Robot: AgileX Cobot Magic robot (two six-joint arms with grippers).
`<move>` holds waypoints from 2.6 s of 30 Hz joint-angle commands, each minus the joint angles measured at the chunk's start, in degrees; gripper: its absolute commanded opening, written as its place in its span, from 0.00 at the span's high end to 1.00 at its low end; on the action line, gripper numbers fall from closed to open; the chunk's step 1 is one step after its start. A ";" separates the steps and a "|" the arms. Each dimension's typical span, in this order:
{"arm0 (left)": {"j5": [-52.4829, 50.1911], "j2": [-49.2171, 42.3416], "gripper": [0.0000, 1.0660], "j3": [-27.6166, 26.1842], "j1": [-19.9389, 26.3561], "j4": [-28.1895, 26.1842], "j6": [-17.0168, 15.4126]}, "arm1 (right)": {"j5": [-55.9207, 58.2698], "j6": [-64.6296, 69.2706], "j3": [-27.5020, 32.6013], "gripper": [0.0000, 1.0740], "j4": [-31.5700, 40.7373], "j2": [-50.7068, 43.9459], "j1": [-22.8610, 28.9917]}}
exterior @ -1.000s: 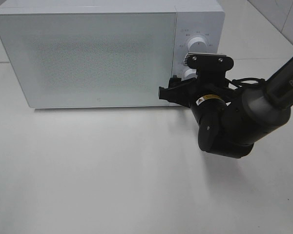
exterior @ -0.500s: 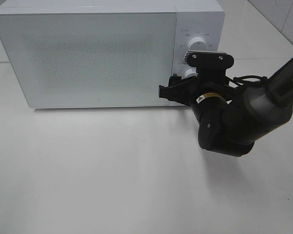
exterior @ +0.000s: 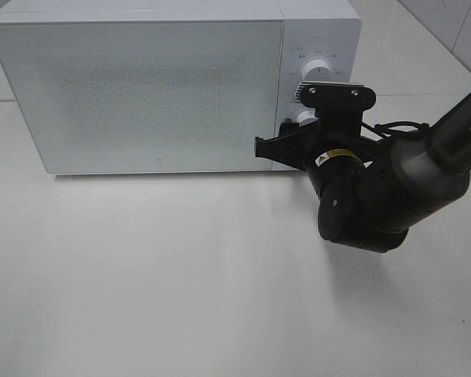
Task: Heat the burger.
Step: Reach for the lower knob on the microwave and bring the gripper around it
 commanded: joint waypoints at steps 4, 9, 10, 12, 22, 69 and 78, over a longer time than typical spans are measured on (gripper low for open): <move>-0.34 -1.20 0.04 0.17 0.23 0.00 0.06 | -5.44 -1.66 -1.49 0.84 -1.20 -1.20 -0.46; -0.34 -1.20 0.04 0.17 0.23 0.00 0.06 | -6.65 -1.78 -1.49 1.00 -1.49 -1.20 -0.46; -0.34 -1.20 0.04 0.17 0.23 0.00 0.06 | -6.65 -1.78 -1.49 1.00 -1.49 -1.20 -0.46; -0.34 -1.20 0.04 0.17 0.23 0.00 0.06 | -6.65 -1.78 -1.49 1.00 -1.66 -1.20 -0.46; -0.34 -1.20 0.04 0.17 0.23 0.00 0.06 | -7.79 -1.49 -1.49 1.00 -2.18 -1.20 -0.46; -0.34 -1.20 0.04 0.17 0.23 0.00 0.06 | -15.93 98.84 -1.55 1.00 -11.29 -1.20 -0.46; -0.34 -1.20 0.04 0.17 0.23 0.00 0.06 | -15.93 100.73 -1.55 1.00 -10.71 -1.20 -0.46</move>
